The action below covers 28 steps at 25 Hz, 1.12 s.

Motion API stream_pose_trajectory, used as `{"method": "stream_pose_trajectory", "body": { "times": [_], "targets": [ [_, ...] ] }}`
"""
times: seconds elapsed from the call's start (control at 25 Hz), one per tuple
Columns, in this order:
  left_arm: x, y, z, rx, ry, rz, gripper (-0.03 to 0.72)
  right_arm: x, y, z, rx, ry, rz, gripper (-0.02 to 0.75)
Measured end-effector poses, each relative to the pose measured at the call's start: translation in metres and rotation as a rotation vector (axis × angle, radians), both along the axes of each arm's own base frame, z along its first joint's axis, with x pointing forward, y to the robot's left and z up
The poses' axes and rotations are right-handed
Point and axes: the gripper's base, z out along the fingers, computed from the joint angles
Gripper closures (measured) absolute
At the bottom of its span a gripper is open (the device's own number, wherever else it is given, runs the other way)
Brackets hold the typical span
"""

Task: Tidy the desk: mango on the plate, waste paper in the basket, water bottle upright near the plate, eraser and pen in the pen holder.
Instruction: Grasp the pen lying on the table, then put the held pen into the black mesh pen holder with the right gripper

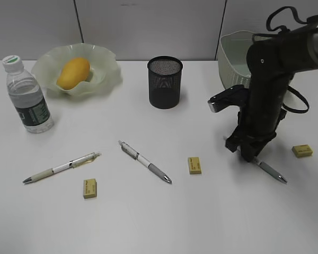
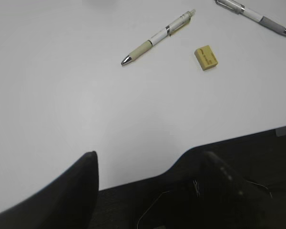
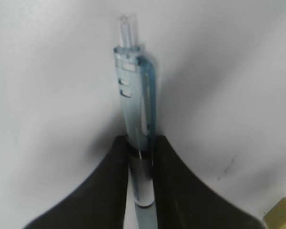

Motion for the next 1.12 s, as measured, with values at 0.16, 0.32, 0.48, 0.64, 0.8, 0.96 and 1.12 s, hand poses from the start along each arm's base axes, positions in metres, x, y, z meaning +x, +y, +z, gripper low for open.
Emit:
{"method": "stream_pose_trajectory", "body": {
  "times": [0.16,0.32,0.48,0.64,0.8,0.96,1.12],
  "targets": [
    [0.000,0.000,0.000,0.000,0.000,0.000,0.189,0.007,0.006,0.013,0.040,0.008,-0.038,0.606],
    [0.000,0.000,0.000,0.000,0.000,0.000,0.189,0.021,0.020,0.050,0.136,-0.090,-0.067,0.606],
    [0.000,0.000,0.000,-0.001,0.000,0.000,0.189,0.039,0.036,0.104,0.262,-0.237,-0.083,0.606],
    [0.000,0.000,0.000,-0.001,0.000,0.000,0.189,0.059,0.051,0.155,0.438,-0.404,-0.119,0.606],
    [0.000,0.000,0.000,-0.001,0.000,0.000,0.189,0.075,0.063,0.195,0.620,-0.594,-0.167,0.606],
    [0.000,0.000,0.000,-0.001,0.000,0.000,0.189,0.083,0.069,0.213,0.750,-0.725,-0.205,0.606],
    [0.000,0.000,0.000,-0.001,0.000,0.000,0.189,0.082,0.084,0.219,0.781,-0.812,-0.152,0.606]
  ]
}}
